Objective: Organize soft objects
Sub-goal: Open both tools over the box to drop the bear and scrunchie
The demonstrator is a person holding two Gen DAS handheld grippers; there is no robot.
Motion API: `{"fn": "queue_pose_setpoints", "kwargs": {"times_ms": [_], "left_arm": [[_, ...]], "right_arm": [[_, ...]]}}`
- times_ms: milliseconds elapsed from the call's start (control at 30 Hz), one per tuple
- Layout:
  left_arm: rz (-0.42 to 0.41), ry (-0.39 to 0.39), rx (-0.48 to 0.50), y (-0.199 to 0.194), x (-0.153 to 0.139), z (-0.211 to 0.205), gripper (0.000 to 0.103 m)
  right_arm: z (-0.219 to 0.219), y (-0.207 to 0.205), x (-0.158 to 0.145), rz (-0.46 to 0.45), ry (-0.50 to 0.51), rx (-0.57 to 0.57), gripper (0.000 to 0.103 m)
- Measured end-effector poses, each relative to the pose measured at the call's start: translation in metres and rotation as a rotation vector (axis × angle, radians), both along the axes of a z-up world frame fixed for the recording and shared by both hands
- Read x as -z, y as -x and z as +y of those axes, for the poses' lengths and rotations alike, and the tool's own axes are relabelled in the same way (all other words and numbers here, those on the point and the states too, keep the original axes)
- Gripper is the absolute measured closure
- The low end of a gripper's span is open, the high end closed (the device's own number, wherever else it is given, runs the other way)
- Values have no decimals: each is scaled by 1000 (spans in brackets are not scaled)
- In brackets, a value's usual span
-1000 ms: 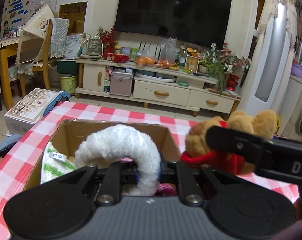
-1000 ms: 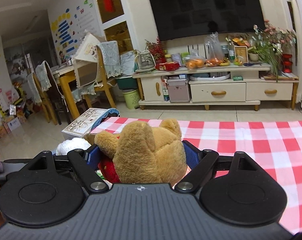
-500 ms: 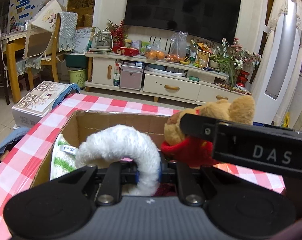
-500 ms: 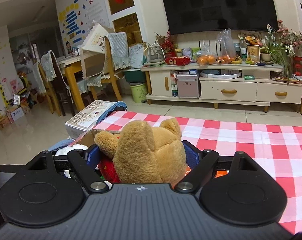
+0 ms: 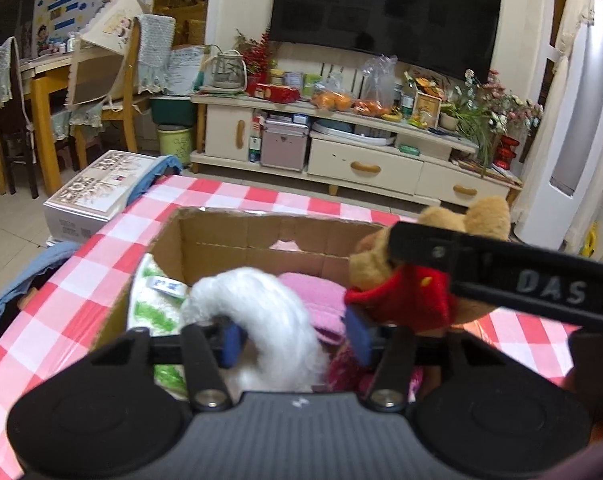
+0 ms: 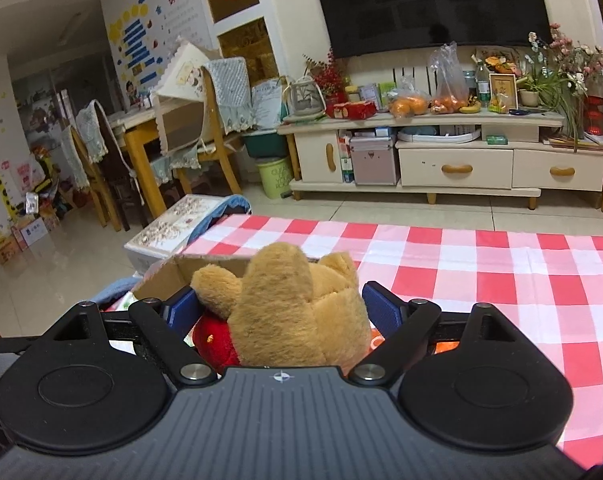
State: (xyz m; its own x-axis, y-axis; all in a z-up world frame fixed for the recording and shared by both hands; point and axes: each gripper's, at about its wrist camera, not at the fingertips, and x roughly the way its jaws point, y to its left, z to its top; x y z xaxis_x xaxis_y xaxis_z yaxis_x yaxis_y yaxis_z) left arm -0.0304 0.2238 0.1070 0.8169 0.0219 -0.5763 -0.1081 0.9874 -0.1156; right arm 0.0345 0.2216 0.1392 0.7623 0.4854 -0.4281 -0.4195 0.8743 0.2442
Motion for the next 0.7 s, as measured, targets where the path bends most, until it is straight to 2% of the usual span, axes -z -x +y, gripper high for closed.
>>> {"fn": "queue_pose_setpoints", "kwargs": {"times_ms": [100, 267, 400, 700], "left_arm": [[-19, 5, -17, 4, -3, 3, 35], [-37, 16, -6, 6, -6, 2, 17], [-51, -13, 7, 9, -8, -1, 13], [-56, -18, 4, 16, -10, -3, 9]], "right_arm": [[-2, 2, -4, -12, -25, -2, 0], [4, -2, -8, -9, -36, -30, 0], [-2, -4, -8, 8, -88, -23, 0], [-29, 18, -9, -42, -92, 86, 0]]}}
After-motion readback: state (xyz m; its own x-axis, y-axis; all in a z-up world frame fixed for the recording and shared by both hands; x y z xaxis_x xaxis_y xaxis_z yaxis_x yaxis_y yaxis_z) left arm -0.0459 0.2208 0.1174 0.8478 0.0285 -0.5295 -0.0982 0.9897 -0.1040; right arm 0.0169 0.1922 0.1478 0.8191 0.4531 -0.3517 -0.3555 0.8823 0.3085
